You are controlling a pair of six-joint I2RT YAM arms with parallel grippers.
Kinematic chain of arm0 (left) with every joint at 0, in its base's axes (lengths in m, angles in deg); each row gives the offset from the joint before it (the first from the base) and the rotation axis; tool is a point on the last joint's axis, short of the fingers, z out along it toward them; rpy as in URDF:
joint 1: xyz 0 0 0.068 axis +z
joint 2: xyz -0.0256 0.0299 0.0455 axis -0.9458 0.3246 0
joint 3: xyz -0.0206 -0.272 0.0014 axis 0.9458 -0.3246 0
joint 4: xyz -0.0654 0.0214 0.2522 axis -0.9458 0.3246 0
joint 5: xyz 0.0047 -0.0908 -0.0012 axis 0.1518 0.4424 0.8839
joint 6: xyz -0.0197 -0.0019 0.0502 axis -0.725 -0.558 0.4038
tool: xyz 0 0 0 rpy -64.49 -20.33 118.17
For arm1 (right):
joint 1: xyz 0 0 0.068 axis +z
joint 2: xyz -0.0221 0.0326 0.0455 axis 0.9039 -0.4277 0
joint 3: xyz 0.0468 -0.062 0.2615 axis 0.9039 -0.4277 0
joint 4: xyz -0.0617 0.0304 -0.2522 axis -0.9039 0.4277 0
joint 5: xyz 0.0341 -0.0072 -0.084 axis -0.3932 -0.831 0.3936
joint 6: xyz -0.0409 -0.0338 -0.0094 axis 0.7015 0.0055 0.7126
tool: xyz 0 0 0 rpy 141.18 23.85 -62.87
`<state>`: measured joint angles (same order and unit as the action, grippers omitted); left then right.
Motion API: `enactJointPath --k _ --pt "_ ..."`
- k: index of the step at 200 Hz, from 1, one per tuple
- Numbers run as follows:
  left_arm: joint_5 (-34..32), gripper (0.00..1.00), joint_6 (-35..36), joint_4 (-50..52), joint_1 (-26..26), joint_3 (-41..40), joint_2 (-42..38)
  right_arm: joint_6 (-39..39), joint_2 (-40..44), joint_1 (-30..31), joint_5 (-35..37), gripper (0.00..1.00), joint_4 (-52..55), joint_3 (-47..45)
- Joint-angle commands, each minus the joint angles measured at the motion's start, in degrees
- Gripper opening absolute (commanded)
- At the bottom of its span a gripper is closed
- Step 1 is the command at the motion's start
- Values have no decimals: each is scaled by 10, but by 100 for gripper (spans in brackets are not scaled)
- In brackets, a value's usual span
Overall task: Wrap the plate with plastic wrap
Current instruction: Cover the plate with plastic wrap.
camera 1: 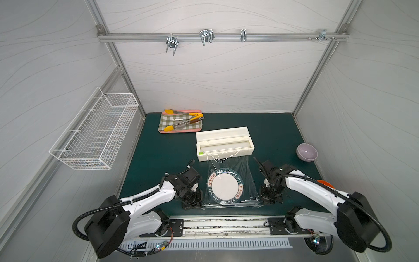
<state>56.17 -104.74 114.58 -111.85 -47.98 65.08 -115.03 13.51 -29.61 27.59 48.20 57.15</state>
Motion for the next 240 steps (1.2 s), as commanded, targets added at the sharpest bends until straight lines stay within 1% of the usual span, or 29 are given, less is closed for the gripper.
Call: enactJointPath --k 1,39,57,75,107,134,154,182,207,240 --pt "-55 0 -16 83 -4 -12 17 -23 -17 5 64 0 48 -15" --pt "-58 0 -20 94 -37 -12 33 -26 -23 9 85 0 42 -14" --pt "-64 0 -21 87 -39 -15 44 -33 -35 11 101 0 38 -4" --pt "-93 0 -16 91 -39 -3 66 -44 -50 14 117 0 44 7" --pt "-187 0 -5 105 -37 34 98 -29 -61 16 133 0 21 22" --pt "-226 0 -7 71 -18 40 119 -21 -105 16 157 0 -6 50" --pt "-223 0 -7 41 6 37 131 -14 -141 16 162 0 -26 72" --pt "-239 0 -5 15 12 32 144 -11 -172 16 152 0 -74 76" --pt "-257 0 22 -31 36 32 144 14 -195 16 155 0 -127 80" --pt "-304 0 77 -75 47 53 150 54 -223 15 212 0 -152 105"
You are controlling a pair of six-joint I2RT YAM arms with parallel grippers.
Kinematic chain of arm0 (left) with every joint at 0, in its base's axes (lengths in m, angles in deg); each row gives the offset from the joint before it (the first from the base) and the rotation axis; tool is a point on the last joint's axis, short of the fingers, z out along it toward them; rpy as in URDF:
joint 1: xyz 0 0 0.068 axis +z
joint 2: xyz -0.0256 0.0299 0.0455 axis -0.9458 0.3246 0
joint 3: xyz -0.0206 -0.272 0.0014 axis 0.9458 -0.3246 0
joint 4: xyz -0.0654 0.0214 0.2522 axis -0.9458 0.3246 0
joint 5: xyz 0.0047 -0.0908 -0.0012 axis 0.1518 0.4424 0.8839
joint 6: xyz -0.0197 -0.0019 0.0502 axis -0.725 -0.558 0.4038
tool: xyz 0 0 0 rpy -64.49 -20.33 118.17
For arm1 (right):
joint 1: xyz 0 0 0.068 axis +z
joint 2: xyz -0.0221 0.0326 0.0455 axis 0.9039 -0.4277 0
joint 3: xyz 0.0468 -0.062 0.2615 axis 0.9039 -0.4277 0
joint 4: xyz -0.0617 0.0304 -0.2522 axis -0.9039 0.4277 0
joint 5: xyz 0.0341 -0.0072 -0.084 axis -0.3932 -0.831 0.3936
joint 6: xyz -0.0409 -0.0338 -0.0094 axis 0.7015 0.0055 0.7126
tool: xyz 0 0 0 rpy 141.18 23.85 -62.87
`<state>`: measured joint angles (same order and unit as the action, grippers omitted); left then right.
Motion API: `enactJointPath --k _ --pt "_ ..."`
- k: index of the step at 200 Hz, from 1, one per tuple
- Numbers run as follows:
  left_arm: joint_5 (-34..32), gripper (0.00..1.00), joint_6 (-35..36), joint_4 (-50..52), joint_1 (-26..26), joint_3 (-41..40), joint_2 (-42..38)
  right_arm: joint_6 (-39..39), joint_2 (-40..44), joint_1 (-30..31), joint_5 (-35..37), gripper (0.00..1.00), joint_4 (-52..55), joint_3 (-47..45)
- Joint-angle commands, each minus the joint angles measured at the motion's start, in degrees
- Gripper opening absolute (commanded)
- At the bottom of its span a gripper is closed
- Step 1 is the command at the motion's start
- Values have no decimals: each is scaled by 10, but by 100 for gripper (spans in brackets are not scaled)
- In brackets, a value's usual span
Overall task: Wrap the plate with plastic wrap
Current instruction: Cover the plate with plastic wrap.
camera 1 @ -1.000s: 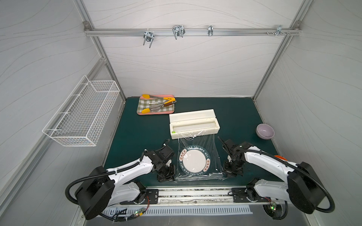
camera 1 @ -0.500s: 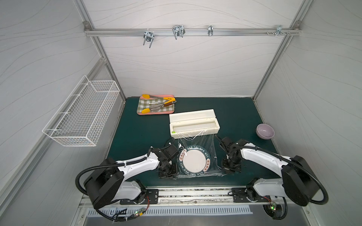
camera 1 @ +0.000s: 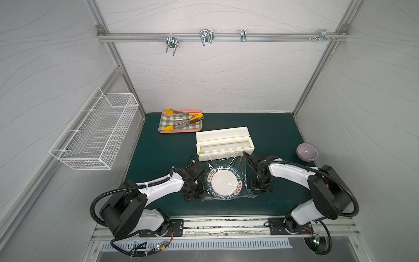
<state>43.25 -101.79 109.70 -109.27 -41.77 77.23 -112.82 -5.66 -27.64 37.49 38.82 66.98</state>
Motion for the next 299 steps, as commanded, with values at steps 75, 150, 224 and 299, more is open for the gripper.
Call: enactJointPath --k 75,150,224,299 --pt "-197 0 105 -193 67 -14 58 127 -29 -33 104 0 -244 -4" --pt "-172 1 136 -311 68 -17 99 203 -76 -71 38 4 -357 5" --pt "-218 31 138 -350 70 8 130 230 -117 -83 6 31 -422 18" --pt "-221 55 113 -342 96 21 143 209 -103 -111 38 67 -407 20"
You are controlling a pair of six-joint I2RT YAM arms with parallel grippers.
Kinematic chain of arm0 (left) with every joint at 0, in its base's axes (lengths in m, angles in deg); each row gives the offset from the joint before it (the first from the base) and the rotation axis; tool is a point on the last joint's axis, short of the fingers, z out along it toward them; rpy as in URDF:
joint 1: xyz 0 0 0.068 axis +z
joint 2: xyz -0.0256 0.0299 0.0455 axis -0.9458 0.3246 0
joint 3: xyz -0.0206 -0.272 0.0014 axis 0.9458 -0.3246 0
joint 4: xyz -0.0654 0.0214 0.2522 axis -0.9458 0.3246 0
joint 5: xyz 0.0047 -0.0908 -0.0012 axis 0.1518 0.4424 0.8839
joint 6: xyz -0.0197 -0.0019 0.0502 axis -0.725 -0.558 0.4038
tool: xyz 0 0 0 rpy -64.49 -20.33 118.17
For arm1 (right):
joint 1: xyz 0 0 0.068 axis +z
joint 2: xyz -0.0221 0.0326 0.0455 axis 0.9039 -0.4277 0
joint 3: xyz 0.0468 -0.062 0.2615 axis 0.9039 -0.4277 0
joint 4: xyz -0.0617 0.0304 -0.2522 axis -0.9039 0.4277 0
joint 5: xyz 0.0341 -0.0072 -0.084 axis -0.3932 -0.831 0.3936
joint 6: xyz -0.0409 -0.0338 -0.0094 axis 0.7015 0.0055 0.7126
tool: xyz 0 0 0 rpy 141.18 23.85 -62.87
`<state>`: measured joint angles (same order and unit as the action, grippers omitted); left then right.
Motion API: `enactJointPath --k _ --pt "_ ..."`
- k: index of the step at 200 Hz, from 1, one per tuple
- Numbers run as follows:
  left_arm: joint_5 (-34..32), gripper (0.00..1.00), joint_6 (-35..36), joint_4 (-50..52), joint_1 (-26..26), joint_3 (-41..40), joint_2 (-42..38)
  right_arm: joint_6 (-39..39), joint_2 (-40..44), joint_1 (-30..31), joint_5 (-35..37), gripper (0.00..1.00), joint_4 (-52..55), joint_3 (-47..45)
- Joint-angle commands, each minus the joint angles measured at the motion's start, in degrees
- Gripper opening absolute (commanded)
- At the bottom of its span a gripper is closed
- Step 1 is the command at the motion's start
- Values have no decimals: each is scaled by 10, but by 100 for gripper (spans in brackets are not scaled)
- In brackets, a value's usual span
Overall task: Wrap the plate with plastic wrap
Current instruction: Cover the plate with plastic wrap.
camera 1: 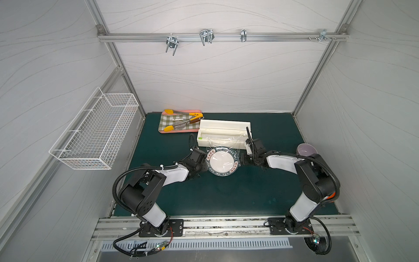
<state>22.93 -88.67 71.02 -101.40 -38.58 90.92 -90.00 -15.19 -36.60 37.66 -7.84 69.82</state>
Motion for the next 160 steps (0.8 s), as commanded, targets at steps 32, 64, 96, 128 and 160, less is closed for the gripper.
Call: enactJointPath --k 32,64,96,128,160 --pt "-9 65 -21 66 46 -15 -30 -11 17 -35 33 85 77 8" --pt "32 70 -56 63 88 -23 -39 -14 18 -67 12 90 85 11" --pt "87 80 -48 83 97 4 -4 -14 7 -97 -30 92 105 28" --pt "132 82 -55 56 111 -14 -12 4 -1 -113 -138 98 136 62" --pt "142 72 -45 81 117 28 35 39 -51 -70 -47 98 140 81"
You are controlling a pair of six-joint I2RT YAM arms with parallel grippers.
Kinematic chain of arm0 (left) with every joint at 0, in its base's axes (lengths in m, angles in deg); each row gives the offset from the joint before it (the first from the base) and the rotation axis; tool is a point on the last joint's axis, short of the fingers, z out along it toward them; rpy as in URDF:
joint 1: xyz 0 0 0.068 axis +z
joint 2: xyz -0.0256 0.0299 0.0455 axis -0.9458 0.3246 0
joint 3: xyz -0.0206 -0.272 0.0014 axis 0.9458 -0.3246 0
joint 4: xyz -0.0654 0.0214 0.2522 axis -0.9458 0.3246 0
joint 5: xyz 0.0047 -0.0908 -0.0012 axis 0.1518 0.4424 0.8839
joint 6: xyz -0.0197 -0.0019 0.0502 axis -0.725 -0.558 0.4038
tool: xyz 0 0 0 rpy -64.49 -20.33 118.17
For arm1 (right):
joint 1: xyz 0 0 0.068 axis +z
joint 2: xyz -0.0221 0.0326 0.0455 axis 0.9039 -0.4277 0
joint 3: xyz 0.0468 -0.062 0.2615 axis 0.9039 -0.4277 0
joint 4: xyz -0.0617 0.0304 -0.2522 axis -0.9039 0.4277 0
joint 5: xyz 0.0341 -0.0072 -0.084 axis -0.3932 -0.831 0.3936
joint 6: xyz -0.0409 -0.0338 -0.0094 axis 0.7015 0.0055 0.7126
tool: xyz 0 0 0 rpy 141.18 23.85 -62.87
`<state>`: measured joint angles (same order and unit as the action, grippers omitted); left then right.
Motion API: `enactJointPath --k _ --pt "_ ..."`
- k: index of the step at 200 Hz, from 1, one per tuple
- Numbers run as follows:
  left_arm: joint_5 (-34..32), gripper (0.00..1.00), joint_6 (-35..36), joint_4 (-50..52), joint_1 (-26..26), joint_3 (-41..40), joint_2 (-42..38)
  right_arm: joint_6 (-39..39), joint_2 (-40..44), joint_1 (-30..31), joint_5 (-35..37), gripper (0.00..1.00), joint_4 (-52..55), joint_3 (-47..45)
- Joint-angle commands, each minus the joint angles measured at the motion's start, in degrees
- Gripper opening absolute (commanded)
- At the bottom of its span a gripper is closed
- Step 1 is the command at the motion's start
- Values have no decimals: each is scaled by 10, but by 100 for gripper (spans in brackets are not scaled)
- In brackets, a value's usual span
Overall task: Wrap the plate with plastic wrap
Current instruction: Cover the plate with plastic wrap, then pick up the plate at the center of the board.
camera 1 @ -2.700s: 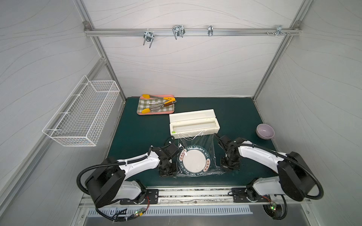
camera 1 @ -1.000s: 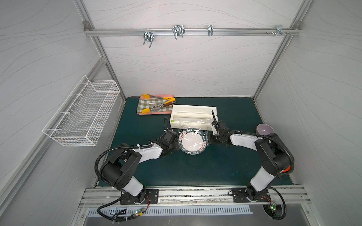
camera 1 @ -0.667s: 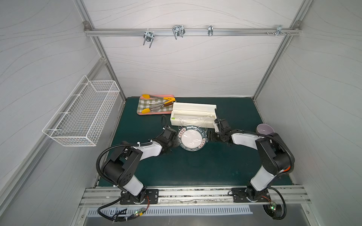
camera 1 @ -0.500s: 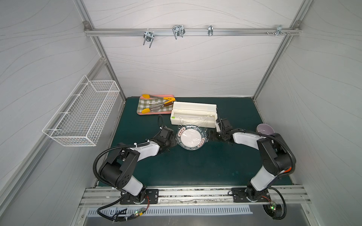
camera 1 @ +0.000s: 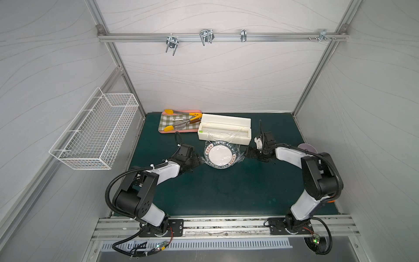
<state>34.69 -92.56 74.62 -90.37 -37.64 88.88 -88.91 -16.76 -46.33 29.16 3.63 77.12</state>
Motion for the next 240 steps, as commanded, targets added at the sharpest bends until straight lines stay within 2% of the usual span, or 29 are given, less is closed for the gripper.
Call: enactJointPath --k 1,20,40,61,93,112,131,146,161,176,201,214,240 --pt "23 72 -6 46 6 20 57 28 -37 29 41 97 25 7" --pt "12 64 5 46 6 31 80 22 -62 47 89 94 35 25" --pt "19 61 28 46 6 50 104 23 -66 68 104 94 22 39" --pt "41 62 36 35 7 64 121 37 -83 87 125 96 13 55" --pt "65 65 -3 10 15 62 120 34 -103 90 150 96 11 65" --pt "46 68 -35 24 31 48 80 28 -90 90 159 97 3 52" --pt "16 72 -60 85 64 44 7 29 -75 89 160 97 -1 43" --pt "-1 75 -70 147 67 54 -56 28 -64 89 164 99 2 40" --pt "17 74 -107 180 39 54 -100 28 -59 89 160 99 -3 40" --pt "26 71 -151 178 -17 43 -128 26 -62 89 154 99 -5 43" --pt "-3 57 -222 149 -89 37 -142 25 -74 89 149 99 -4 48" --pt "-22 52 -219 136 -114 58 -131 26 -76 89 145 99 -5 48" --pt "-38 52 -175 162 -130 134 -66 29 -77 89 141 99 -6 47"
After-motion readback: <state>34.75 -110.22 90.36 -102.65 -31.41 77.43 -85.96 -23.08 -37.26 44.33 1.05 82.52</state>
